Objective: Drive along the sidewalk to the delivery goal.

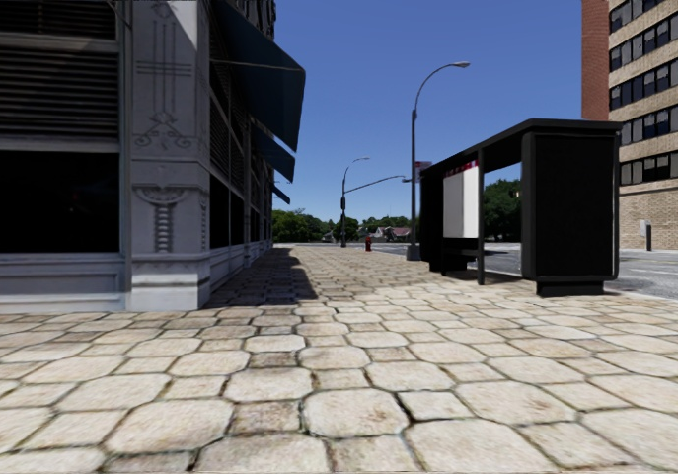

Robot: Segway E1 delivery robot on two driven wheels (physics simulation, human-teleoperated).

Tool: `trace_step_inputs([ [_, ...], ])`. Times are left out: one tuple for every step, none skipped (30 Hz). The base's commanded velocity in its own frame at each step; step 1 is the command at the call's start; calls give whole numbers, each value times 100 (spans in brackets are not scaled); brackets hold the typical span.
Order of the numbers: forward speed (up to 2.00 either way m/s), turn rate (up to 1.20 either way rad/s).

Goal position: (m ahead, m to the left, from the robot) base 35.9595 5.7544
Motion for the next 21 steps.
trace_step_inputs([
  [200,0],
  [200,0],
  [200,0],
  [200,0],
  [200,0],
  [200,0],
  [200,0],
  [200,3],
  [200,8],
  [200,10],
  [200,14],
  [200,16],
  [200,16],
  [200,17],
  [200,17],
  [200,17],
  [200,17],
  [200,18],
  [200,18],
  [200,19],
  [200,19],
])
